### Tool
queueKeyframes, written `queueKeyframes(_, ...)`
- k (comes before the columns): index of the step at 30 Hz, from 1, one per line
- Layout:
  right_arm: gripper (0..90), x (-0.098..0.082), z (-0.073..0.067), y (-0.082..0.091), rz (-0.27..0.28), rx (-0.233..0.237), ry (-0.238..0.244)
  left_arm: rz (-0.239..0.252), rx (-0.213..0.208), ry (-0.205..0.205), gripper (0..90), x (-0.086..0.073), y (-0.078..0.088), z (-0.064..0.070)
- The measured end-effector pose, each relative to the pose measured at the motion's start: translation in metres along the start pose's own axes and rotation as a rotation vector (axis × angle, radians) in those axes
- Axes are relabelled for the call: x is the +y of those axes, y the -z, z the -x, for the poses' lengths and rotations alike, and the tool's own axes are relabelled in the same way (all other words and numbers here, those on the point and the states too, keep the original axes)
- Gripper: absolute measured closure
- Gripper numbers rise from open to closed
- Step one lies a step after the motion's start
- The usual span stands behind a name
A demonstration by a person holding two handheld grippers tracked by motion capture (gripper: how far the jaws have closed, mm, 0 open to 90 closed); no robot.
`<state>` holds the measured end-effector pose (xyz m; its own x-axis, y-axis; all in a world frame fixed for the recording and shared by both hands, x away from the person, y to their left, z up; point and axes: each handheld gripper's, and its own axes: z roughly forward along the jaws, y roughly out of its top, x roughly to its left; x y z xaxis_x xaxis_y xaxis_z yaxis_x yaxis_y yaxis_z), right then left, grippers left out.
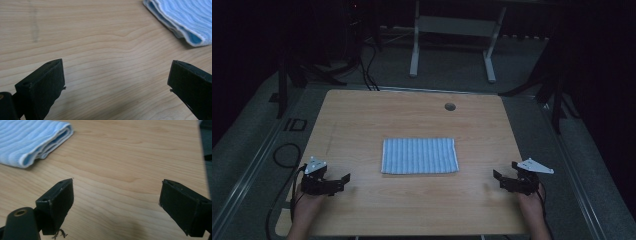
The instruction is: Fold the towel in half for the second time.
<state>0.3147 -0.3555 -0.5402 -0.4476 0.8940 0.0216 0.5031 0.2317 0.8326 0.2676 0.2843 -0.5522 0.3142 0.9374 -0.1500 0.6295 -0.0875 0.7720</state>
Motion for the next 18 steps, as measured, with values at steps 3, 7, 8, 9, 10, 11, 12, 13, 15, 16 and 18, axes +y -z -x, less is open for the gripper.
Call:
queueKeyframes(3,12.0,0.0,0.002,0.003,0.029,-0.032,-0.017,0.0,0.01,0.006,1.0,-0.003,0.003,-0.003)
queueKeyframes(7,12.0,0.0,0.008,0.004,0.046,-0.062,-0.049,0.026,0.016,0.021,1.1,-0.004,0.007,-0.003)
queueKeyframes(8,12.0,0.0,0.009,0.004,0.048,-0.069,-0.054,0.025,0.025,0.015,1.1,-0.004,0.007,-0.002)
queueKeyframes(9,12.0,0.0,0.009,0.004,0.048,-0.069,-0.054,0.025,0.025,0.015,1.1,-0.004,0.007,-0.002)
queueKeyframes(10,12.0,-0.001,0.009,0.004,0.048,-0.079,-0.053,0.034,0.02,0.02,1.1,-0.004,0.006,-0.001)
queueKeyframes(11,12.0,-0.001,0.01,0.004,0.053,-0.097,-0.058,0.033,0.025,0.017,1.1,-0.004,0.006,0.0)
queueKeyframes(12,12.0,-0.001,0.011,0.004,0.055,-0.099,-0.065,0.046,0.032,0.016,1.0,-0.004,0.006,0.0)
queueKeyframes(13,12.1,-0.001,0.012,0.003,0.053,-0.105,-0.078,0.048,0.036,0.015,1.1,-0.004,0.006,0.001)
queueKeyframes(15,12.0,-0.001,0.013,0.004,0.055,-0.11,-0.089,0.059,0.042,0.022,1.1,-0.004,0.007,0.001)
queueKeyframes(16,12.0,-0.001,0.013,0.004,0.055,-0.11,-0.089,0.059,0.042,0.022,1.1,-0.004,0.007,0.001)
queueKeyframes(18,12.3,-0.001,0.014,0.004,0.061,-0.103,-0.091,0.05,0.043,0.049,1.1,-0.005,0.006,-0.002)
